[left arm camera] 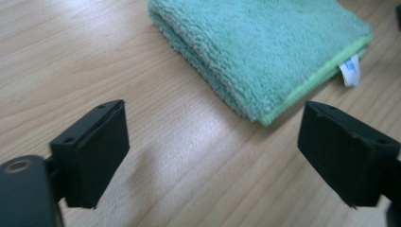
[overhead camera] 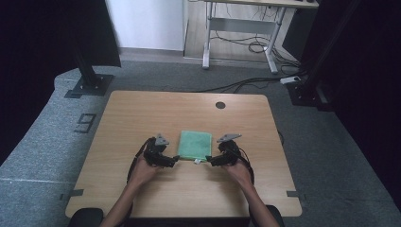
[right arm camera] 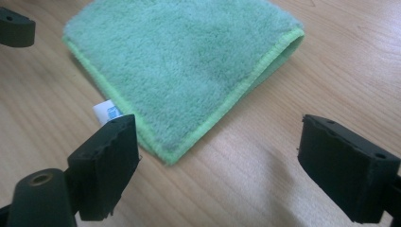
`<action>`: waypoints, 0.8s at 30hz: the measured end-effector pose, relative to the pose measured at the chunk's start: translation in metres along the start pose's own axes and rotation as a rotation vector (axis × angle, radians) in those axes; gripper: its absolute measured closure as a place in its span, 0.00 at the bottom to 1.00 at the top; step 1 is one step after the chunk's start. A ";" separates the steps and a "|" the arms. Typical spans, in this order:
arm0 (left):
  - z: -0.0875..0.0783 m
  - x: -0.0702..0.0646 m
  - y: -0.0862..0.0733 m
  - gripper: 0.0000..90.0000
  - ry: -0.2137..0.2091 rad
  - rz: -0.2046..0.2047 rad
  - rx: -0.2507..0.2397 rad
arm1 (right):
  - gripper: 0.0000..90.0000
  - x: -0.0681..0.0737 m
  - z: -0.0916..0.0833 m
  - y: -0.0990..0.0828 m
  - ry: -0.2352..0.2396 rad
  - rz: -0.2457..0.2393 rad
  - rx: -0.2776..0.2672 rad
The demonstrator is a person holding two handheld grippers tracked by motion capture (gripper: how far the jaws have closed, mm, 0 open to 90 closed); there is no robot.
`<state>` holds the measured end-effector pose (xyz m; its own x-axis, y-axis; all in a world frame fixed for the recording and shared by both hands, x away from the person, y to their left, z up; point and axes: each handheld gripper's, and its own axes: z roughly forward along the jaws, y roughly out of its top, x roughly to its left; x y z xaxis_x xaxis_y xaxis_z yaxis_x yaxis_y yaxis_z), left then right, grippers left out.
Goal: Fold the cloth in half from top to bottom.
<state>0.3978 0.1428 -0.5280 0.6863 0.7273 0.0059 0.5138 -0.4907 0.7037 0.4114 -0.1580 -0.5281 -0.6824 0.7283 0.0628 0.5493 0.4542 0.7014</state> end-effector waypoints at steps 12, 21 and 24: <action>-0.018 -0.001 -0.005 0.00 0.004 0.011 0.004 | 0.00 0.004 -0.017 -0.007 -0.001 -0.018 0.010; -0.036 0.001 -0.014 0.00 -0.012 0.007 -0.022 | 0.00 0.006 -0.035 -0.011 -0.016 -0.034 -0.009; -0.043 0.001 -0.017 0.00 -0.011 0.007 -0.025 | 0.00 0.007 -0.042 -0.013 -0.020 -0.037 -0.015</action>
<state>0.3676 0.1723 -0.5094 0.6954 0.7186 0.0027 0.4964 -0.4831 0.7212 0.3789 -0.1806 -0.5069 -0.6923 0.7212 0.0227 0.5166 0.4734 0.7135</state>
